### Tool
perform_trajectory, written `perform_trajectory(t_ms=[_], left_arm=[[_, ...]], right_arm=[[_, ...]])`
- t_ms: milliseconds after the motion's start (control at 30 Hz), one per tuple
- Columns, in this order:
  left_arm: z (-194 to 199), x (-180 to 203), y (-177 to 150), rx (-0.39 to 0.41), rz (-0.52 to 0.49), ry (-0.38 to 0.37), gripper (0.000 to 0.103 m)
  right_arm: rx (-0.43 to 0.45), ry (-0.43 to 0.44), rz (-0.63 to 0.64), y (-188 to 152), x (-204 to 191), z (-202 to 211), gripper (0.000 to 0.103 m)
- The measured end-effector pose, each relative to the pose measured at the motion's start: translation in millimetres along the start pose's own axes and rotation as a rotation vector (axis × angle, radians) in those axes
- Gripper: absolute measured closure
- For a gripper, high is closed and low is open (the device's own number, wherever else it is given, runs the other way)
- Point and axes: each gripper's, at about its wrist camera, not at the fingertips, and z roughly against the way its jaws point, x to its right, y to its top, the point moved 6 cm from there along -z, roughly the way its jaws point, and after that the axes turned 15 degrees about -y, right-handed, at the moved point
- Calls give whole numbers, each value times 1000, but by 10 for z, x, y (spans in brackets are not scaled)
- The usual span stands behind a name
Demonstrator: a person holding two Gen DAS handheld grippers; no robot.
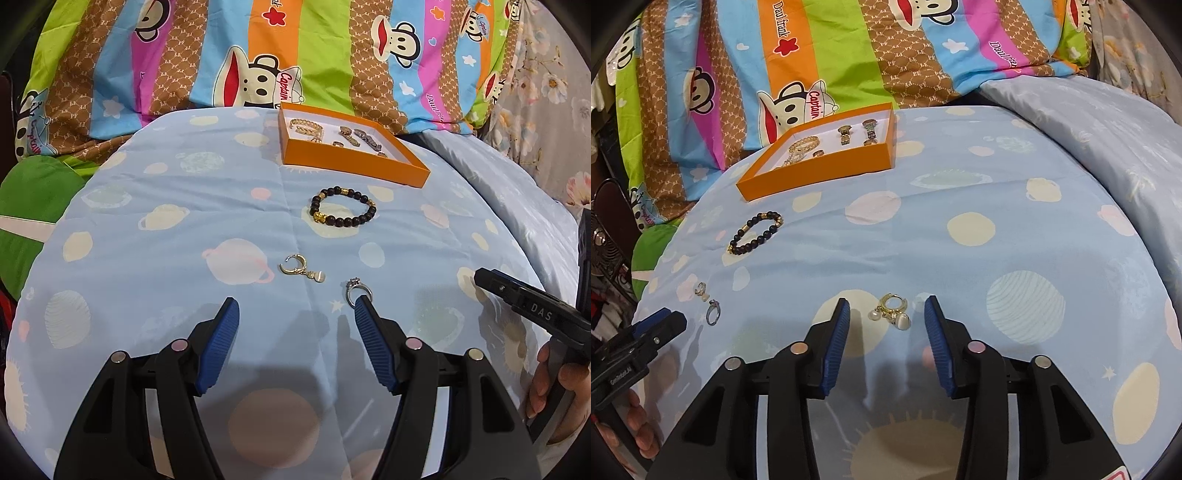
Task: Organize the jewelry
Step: 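Grasp the gold drop earring with the right tool, then grasp the small silver ring with the left tool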
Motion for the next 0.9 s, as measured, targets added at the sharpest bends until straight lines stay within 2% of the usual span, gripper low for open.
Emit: perform_trajectory(t_ms=[100, 200, 600, 767, 900], left_arm=[[-6, 1, -9, -2, 3, -3, 40], [-9, -4, -11, -4, 6, -4, 40], [-214, -117, 179, -22, 47, 57, 41], [-320, -151, 275, -27, 39, 96, 49], [-339, -153, 283, -30, 29, 108, 60]], right_arm=[[-5, -17, 12, 7, -25, -20, 82], [-3, -29, 18, 0, -33, -20, 87], [-6, -7, -1, 8, 0, -18, 88], [-7, -5, -2, 10, 0, -21, 88], [-7, -5, -3, 9, -4, -20, 88]])
